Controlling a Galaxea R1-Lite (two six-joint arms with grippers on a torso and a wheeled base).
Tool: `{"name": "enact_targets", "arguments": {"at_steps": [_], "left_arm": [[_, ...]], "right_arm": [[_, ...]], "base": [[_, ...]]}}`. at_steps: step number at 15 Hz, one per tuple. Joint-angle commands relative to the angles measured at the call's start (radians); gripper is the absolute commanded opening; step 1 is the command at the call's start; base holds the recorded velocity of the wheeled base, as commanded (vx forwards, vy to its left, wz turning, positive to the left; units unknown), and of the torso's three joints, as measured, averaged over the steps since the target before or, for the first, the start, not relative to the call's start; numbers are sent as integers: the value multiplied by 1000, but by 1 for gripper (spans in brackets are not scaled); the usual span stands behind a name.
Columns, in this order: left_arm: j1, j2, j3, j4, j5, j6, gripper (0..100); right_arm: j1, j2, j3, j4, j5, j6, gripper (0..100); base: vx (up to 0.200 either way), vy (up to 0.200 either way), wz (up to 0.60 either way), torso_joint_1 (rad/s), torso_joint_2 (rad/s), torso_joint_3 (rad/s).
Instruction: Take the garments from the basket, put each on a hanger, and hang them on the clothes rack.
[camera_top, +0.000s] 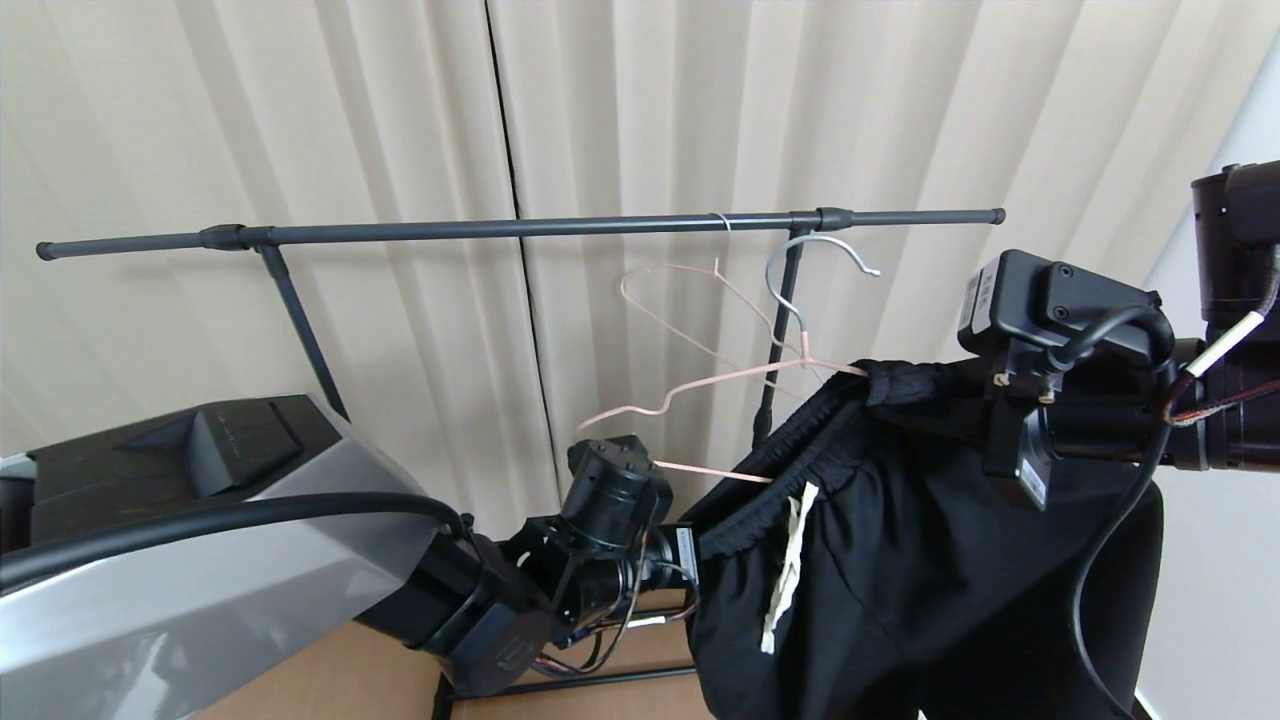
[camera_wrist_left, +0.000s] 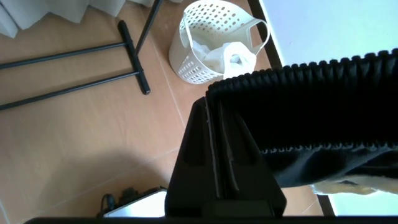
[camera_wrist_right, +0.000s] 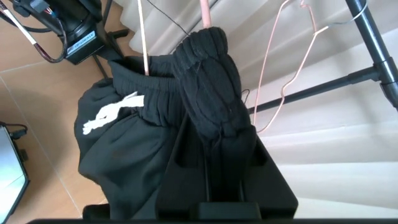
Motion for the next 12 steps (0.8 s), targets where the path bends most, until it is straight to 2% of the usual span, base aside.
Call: {"name": "enact_targets", "arguments": {"at_steps": [1,12], "left_arm": [[0,-8,28,-16,1,7,0],[28,-54,168,-246,7,121,0]], "right_arm": [[-3,1,0,-1,0,0,0],[-59,-1,47,-6,2,4,0]], "base": [[0,0,0,0,0,0],[0,0,0,0,0,0]]}}
